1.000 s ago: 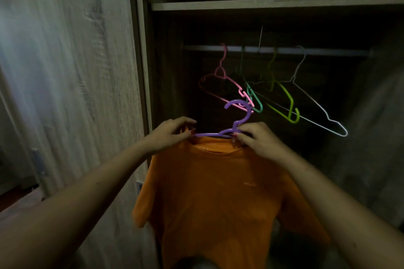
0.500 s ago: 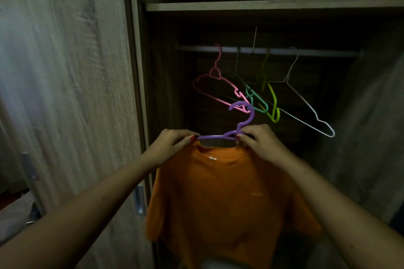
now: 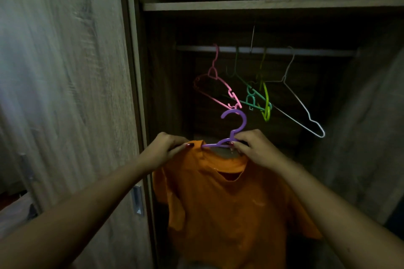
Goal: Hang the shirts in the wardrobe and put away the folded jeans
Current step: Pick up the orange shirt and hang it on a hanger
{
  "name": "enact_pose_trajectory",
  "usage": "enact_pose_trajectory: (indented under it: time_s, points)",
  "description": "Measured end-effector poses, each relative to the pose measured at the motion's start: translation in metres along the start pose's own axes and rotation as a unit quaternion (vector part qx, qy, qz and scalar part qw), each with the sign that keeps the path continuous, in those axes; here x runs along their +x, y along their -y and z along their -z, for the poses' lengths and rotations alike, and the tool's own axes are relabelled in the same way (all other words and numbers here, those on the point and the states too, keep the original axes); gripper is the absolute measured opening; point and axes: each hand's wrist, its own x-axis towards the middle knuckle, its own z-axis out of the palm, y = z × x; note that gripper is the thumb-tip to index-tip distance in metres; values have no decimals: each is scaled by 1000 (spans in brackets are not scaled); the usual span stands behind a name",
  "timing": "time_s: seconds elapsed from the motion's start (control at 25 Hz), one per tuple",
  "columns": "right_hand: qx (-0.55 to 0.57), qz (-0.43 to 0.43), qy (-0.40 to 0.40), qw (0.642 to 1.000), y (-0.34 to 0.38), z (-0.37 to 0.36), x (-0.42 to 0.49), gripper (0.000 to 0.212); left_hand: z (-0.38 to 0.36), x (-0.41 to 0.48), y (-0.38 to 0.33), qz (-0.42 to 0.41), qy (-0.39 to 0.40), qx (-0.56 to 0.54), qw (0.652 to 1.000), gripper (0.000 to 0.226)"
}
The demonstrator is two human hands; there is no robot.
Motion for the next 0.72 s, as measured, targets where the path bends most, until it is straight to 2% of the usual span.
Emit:
enact_pose_trajectory:
  time_s: [0.16, 0.24, 0.32, 0.44, 0.56, 0.64, 0.72]
  points:
    - [-1, -16, -21, 1000, 0, 0, 1, 11, -2, -1, 1, -3, 12, -34, 999, 26]
    - [-15, -15, -23, 1000, -7, 6, 0, 15, 0, -6, 7, 16, -10, -50, 999, 33]
    - [-43, -27, 23, 998, -22, 15, -4, 26, 3, -11, 18, 39, -48, -53, 997, 41]
    - [-30, -105, 101, 989, -39, 28, -16, 10, 11, -19, 37, 74, -74, -32, 994, 21]
    - [7, -139, 117, 983, -40, 32, -19, 19, 14, -24, 41, 100, -73, -45, 991, 18]
    - [87, -138, 124, 979, -30, 38, -19, 22, 12, -24, 38, 117, -78, -70, 988, 17]
    - [233, -169, 140, 947, -16, 50, -20, 23, 6, -18, 34, 131, -85, -101, 983, 18]
